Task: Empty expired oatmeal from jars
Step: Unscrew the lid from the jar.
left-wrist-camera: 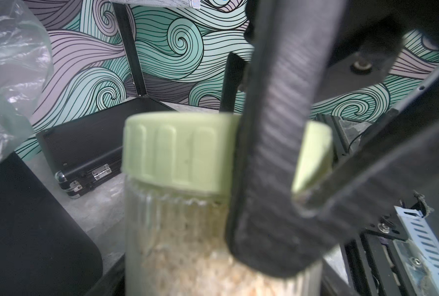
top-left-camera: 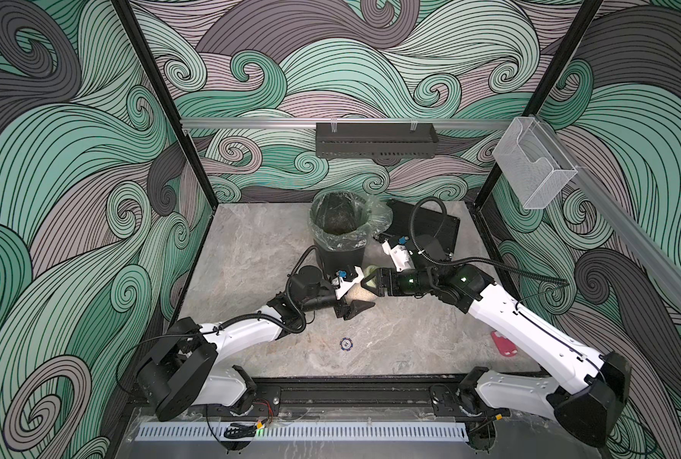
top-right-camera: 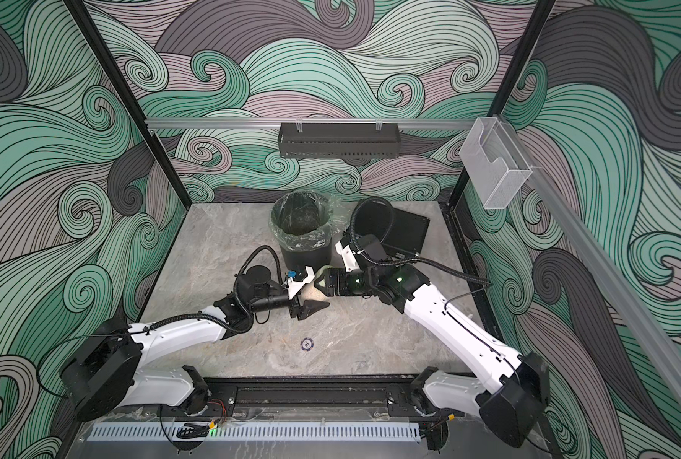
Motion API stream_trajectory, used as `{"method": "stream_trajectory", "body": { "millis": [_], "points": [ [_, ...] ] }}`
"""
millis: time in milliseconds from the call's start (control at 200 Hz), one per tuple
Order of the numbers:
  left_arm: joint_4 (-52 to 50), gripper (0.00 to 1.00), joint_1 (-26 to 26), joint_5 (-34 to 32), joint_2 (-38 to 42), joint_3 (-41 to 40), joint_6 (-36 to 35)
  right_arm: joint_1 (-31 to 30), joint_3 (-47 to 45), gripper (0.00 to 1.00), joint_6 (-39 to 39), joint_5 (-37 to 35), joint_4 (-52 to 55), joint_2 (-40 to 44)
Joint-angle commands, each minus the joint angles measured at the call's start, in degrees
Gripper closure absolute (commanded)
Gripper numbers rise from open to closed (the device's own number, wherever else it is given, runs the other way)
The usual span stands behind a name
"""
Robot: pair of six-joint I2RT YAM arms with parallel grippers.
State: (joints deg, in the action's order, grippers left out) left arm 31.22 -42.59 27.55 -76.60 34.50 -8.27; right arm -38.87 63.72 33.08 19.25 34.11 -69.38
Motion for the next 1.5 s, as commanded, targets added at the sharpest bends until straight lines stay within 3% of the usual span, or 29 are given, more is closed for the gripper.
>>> {"method": "stream_trajectory", "body": {
  "millis": [0,125,190,290,425,655,806,886,961,1081,1221,1491],
  "points": [
    [-1.9,0.43,-0.4,-0.3,1.4,1.8,-1.0,0.4,1.8,0.54,0.6,2.8,-7.2,2.8],
    [-2.5,0.58,-0.4,-0.8,2.4,2.0,-1.6,0.4,1.5,0.50,0.3,3.2,-7.1,2.6],
    [-3.2,0.65,-0.4,-1.3,2.8,2.3,-2.3,0.4,1.6,0.28,-0.2,2.5,-6.3,2.6],
    [-4.6,0.67,-0.4,-2.8,3.6,2.7,-3.4,0.4,2.0,0.09,-1.6,0.5,-3.8,3.3],
    [-5.6,0.68,-0.4,-5.1,5.2,2.7,-4.6,0.5,1.6,0.01,-2.6,-0.5,-2.7,4.6],
    [-8.2,0.68,-0.2,-7.4,8.0,2.9,-6.7,0.9,2.3,0.01,-5.0,-3.5,2.4,6.7],
    [-9.4,0.70,-0.2,-8.8,10.2,2.7,-10.2,4.0,3.2,0.01,-1.9,-4.0,6.1,8.1],
    [-10.9,0.72,-0.2,-10.2,11.5,2.9,-15.0,4.7,4.1,0.01,3.3,-4.6,6.7,9.3],
    [-11.3,0.72,-0.3,-12.3,12.5,2.9,-19.1,4.7,7.3,0.01,11.8,-8.0,10.5,9.0],
    [-11.3,0.75,-0.4,-16.2,13.9,3.5,-23.9,4.7,12.1,0.01,24.5,-7.6,16.3,7.3],
    [-9.0,0.76,-0.9,-19.8,14.9,3.8,-29.5,4.3,11.4,0.01,41.9,-4.2,15.6,7.0],
    [2.9,0.80,-4.2,-29.7,16.7,0.1,-39.6,2.9,8.2,0.01,65.3,-3.7,9.5,8.0]
  ]
}}
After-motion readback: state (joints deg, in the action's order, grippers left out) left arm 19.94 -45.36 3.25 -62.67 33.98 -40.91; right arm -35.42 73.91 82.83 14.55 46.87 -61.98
